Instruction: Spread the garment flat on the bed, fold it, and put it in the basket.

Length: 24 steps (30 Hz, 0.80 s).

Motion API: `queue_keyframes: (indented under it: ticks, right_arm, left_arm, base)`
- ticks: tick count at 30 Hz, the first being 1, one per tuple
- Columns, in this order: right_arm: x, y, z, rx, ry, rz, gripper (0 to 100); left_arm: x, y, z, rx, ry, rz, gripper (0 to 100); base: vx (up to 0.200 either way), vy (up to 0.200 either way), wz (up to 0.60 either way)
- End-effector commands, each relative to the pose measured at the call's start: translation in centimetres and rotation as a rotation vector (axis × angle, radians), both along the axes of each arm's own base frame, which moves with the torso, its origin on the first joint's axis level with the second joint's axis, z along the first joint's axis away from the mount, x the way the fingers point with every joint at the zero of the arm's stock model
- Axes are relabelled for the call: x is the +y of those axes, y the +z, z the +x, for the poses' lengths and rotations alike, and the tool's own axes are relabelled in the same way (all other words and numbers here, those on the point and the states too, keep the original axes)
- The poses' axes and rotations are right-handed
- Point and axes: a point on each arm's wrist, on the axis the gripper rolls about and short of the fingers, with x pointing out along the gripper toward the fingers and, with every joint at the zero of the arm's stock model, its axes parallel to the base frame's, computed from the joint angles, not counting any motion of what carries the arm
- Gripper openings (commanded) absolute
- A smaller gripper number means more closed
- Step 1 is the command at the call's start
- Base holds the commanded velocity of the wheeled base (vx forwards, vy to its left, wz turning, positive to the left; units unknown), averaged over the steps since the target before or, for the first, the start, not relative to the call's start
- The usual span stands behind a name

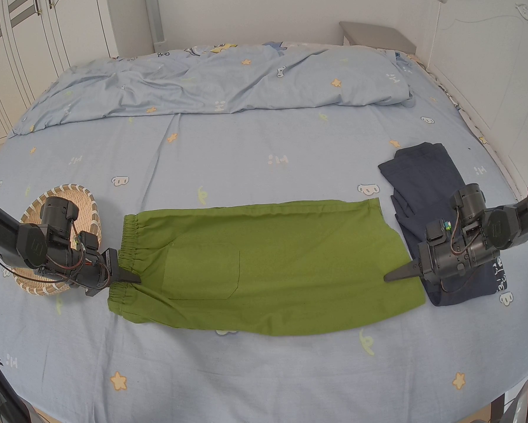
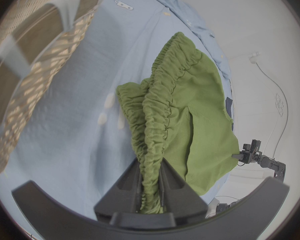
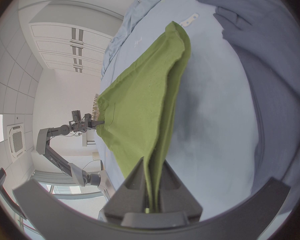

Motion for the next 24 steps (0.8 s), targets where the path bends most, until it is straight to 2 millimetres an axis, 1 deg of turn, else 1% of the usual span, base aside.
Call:
queue_keyframes:
  ticks: [1, 2, 4, 6, 7, 8, 9, 11, 12, 13, 17, 18, 19, 24]
  right_arm:
    - [-1.0, 0.4, -4.5, 0.022, -0.005, -0.001, 0]
    - [-1.0, 0.3, -4.6, 0.023, -0.003, -0.003, 0]
    - [-1.2, -1.1, -6.3, 0.061, 0.014, -0.019, 0]
    - [-1.3, -1.7, -7.2, 0.081, 0.016, -0.020, 0]
    - [-1.3, -2.2, -8.1, 0.097, 0.017, -0.021, 0]
    - [-1.3, -2.3, -8.2, 0.098, 0.017, -0.021, 0]
    - [-1.2, -3.0, -9.5, 0.111, 0.025, -0.021, 0]
    - [-1.2, -4.0, -10.8, 0.123, 0.032, -0.023, 0]
    - [-1.2, -4.2, -10.9, 0.123, 0.032, -0.023, 0]
    - [-1.2, -4.8, -11.7, 0.122, 0.036, -0.021, 0]
    - [-1.1, -5.7, -12.9, 0.104, 0.045, -0.022, 0]
    - [-1.1, -5.7, -12.9, 0.104, 0.045, -0.022, 0]
    - [-0.7, -5.9, -13.3, 0.104, 0.064, -0.022, 0]
    - [-0.1, -6.1, -13.3, 0.109, 0.092, -0.027, 0]
  left_arm:
    - [0.1, 1.1, -2.3, 0.019, -0.008, 0.014, 0]
    - [0.2, 1.0, -2.5, 0.021, -0.007, 0.014, 0]
    - [0.1, 0.5, -3.8, 0.049, -0.014, 0.018, 0]
    - [0.1, 0.1, -4.9, 0.064, -0.025, 0.025, 0]
    - [0.0, -0.3, -5.9, 0.080, -0.034, 0.030, 0]
    - [0.0, -0.3, -6.0, 0.082, -0.035, 0.030, 0]
    - [-0.1, -0.7, -7.2, 0.101, -0.045, 0.039, 0]
    - [0.0, -1.1, -8.4, 0.122, -0.047, 0.045, 0]
    - [0.0, -1.3, -8.6, 0.127, -0.046, 0.045, 0]
    - [0.0, -1.5, -9.4, 0.135, -0.051, 0.048, 0]
    - [-0.2, -1.6, -10.8, 0.141, -0.067, 0.055, 0]
    - [-0.2, -1.6, -10.8, 0.141, -0.067, 0.055, 0]
    - [-0.3, -2.0, -11.4, 0.156, -0.074, 0.053, 0]
    - [-0.2, -2.2, -11.2, 0.140, -0.081, 0.064, 0]
  base:
    - [0.000, 0.000, 0.00]
    - [0.000, 0.000, 0.00]
    - [0.000, 0.000, 0.00]
    - [0.000, 0.000, 0.00]
    - [0.000, 0.000, 0.00]
    - [0.000, 0.000, 0.00]
    - [0.000, 0.000, 0.00]
    - [0.000, 0.000, 0.00]
    - [0.000, 0.000, 0.00]
    - [0.000, 0.000, 0.00]
    - [0.000, 0.000, 0.00]
    - [0.000, 0.000, 0.00]
    - [0.000, 0.000, 0.00]
    - [0.000, 0.000, 0.00]
